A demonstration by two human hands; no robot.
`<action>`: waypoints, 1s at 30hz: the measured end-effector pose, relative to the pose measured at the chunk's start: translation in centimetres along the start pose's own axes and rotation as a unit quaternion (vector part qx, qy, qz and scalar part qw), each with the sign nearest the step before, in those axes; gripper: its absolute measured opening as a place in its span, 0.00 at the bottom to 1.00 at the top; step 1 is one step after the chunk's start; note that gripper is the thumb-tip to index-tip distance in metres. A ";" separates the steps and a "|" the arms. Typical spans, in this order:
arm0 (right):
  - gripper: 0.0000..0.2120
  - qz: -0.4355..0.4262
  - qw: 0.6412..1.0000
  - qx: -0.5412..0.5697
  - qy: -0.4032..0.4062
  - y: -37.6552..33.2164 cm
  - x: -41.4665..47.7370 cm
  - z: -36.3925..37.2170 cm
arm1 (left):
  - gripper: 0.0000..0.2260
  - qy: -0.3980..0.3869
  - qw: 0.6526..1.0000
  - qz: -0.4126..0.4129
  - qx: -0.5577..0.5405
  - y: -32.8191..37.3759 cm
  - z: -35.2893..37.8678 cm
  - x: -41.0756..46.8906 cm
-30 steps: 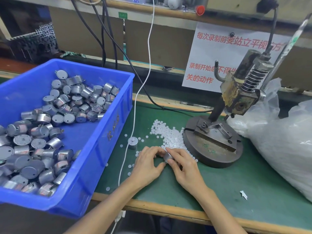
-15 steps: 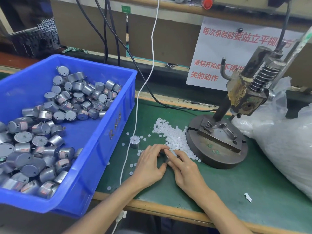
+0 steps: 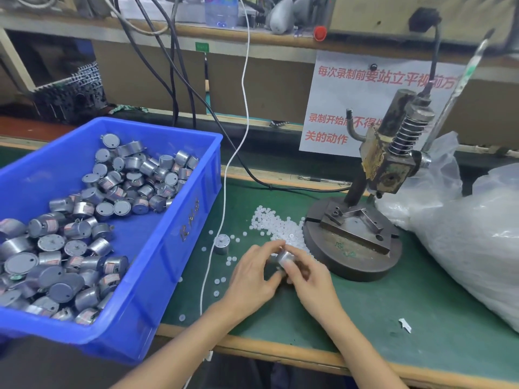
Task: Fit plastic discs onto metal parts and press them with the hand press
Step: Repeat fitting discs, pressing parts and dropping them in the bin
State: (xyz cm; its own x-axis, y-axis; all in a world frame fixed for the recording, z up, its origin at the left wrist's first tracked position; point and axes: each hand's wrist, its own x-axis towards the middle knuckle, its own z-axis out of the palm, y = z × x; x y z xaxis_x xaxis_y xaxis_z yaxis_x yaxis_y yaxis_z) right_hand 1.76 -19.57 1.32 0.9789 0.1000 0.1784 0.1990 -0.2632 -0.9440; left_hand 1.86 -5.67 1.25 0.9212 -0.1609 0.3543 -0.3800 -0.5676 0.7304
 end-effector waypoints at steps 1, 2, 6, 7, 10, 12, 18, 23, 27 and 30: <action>0.08 0.052 0.994 0.091 0.030 -0.3 0.1 -0.4 | 0.20 0.011 0.999 0.033 0.006 0.6 0.2 0.3; 0.09 0.105 0.979 0.167 0.055 -0.6 0.3 -0.9 | 0.19 0.013 0.998 0.067 0.012 1.3 0.4 0.6; 0.21 0.231 0.953 0.191 0.046 -1.4 1.0 -4.9 | 0.21 -0.047 0.987 0.154 0.013 4.6 2.2 2.4; 0.23 0.236 0.957 0.165 0.037 -1.5 1.1 -5.9 | 0.22 -0.066 0.988 0.139 -0.020 5.4 2.6 2.8; 0.24 0.261 0.952 0.153 0.044 -1.8 1.3 -8.5 | 0.18 -0.110 0.985 0.047 -0.121 6.9 4.0 4.5; 0.20 0.267 0.948 0.160 0.059 -1.7 1.4 -9.4 | 0.15 -0.117 0.986 0.018 -0.117 6.9 5.2 5.7; 0.06 0.213 0.950 0.166 0.159 -1.4 1.7 -11.5 | 0.16 -0.012 0.999 0.026 0.040 6.3 8.2 10.4; 0.09 0.188 0.961 0.105 0.171 -0.2 1.4 -13.6 | 0.16 0.002 0.999 0.009 0.046 6.4 10.3 13.1; 0.10 0.104 0.960 0.009 0.258 -1.9 3.1 -15.9 | 0.15 0.034 0.999 -0.005 0.018 5.8 11.1 13.1; 0.09 -0.033 0.931 -0.052 0.359 -6.9 7.3 -19.0 | 0.15 0.045 0.999 0.005 0.029 5.6 11.4 12.9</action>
State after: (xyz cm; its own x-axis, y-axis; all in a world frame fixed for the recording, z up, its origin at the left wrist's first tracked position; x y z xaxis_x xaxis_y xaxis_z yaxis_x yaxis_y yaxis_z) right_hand 8.46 -35.27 14.41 0.7362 -0.5388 0.4094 0.2268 -0.3735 -0.8995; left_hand 12.60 -20.18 3.25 0.9052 -0.0946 0.4142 -0.3808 -0.6129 0.6923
